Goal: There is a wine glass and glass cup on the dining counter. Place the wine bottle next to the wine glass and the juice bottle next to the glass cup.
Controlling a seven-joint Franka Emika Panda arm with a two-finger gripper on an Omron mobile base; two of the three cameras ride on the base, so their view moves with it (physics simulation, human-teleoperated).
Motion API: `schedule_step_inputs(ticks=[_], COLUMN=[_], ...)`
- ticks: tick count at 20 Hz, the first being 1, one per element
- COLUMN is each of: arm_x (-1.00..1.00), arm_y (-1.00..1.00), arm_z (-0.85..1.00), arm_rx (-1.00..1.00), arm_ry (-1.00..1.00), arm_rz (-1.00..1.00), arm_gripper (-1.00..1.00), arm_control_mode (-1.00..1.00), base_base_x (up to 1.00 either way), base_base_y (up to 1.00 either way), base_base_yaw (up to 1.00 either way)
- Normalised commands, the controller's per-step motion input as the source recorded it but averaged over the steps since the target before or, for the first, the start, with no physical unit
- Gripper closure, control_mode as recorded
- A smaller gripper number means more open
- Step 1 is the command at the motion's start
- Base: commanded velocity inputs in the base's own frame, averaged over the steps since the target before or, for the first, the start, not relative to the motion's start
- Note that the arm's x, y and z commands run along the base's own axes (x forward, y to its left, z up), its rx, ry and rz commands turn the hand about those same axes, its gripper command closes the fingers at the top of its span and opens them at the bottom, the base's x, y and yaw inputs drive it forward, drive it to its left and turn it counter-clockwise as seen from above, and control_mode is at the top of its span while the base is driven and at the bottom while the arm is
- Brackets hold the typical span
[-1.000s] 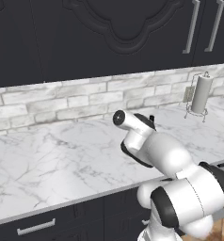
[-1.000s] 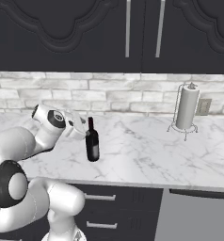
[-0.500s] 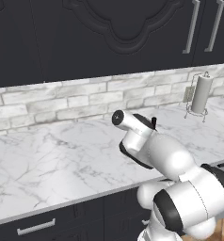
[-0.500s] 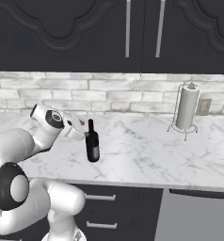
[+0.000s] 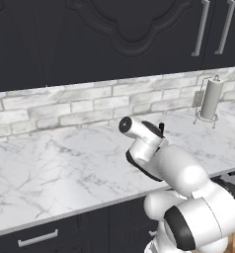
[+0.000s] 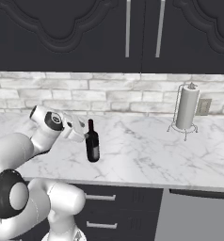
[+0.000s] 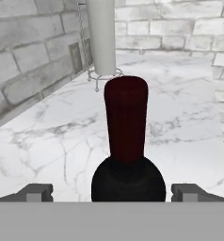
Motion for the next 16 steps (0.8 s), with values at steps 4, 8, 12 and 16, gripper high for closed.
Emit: schedule_step_inputs(ticks=[4,8,12,16], arm_x=[0.0,0.1,0.16,0.06], arm_y=[-0.1,-0.01,-0.01,-0.04], arm_z=[-0.11,-0.13,-0.13,-0.13], arm_rx=[0.0,0.0,0.0,0.0], arm_ry=[0.04,0.02,0.03,0.05], arm_rz=[0.0,0.0,0.01,0.02], arm_gripper=[-1.0,-1.0,-1.0,-1.0], arm_control_mode=[-1.0,-1.0,-1.0,-1.0], base_base_x=[0.0,0.0,0.0,0.0], base_base_y=[0.0,0.0,0.0,0.0], base_base_yaw=[0.0,0.0,0.0,0.0])
